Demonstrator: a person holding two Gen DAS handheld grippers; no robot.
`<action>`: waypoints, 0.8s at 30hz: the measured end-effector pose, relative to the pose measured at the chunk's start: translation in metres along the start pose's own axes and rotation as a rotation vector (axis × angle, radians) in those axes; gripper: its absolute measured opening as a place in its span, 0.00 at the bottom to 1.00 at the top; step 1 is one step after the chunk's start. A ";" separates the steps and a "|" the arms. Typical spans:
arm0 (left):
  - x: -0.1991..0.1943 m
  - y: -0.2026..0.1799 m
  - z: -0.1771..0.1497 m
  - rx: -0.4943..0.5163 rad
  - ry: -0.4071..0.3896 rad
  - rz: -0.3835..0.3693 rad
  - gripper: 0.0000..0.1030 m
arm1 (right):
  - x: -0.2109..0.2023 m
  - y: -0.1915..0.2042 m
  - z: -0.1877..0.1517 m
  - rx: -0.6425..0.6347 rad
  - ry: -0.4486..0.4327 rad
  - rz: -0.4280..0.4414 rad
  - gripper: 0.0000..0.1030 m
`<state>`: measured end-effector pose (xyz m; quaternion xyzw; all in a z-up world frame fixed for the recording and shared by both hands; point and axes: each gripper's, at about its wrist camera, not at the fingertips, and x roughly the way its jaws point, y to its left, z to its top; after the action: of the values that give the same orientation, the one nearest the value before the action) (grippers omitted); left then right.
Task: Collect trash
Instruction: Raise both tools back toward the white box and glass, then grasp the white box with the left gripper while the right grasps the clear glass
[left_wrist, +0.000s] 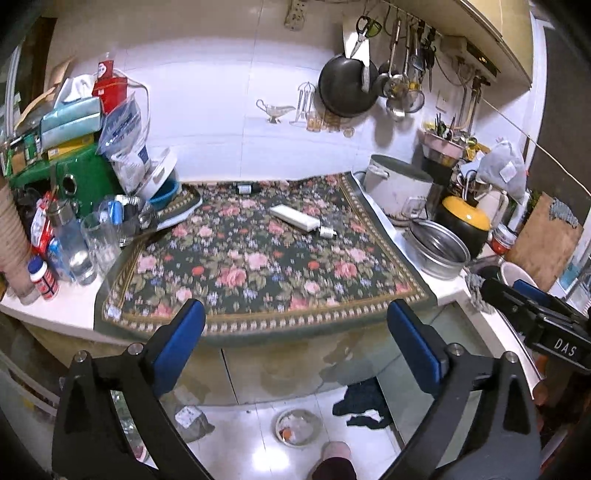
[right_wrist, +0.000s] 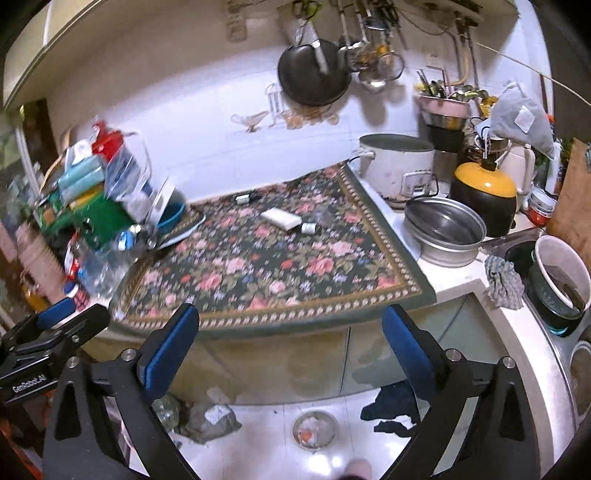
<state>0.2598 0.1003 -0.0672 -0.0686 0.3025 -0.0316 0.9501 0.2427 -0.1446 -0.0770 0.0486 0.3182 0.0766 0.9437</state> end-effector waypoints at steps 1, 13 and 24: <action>0.004 -0.001 0.004 0.000 -0.004 0.007 0.96 | 0.001 -0.001 0.004 0.002 -0.007 -0.004 0.96; 0.114 -0.041 0.089 -0.064 -0.001 0.091 0.96 | 0.083 -0.045 0.085 -0.095 0.006 0.036 0.96; 0.234 -0.064 0.126 -0.164 0.086 0.140 0.96 | 0.166 -0.092 0.128 -0.154 0.090 0.059 0.96</action>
<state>0.5223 0.0273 -0.0898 -0.1235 0.3485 0.0566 0.9274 0.4610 -0.2117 -0.0870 -0.0183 0.3519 0.1308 0.9267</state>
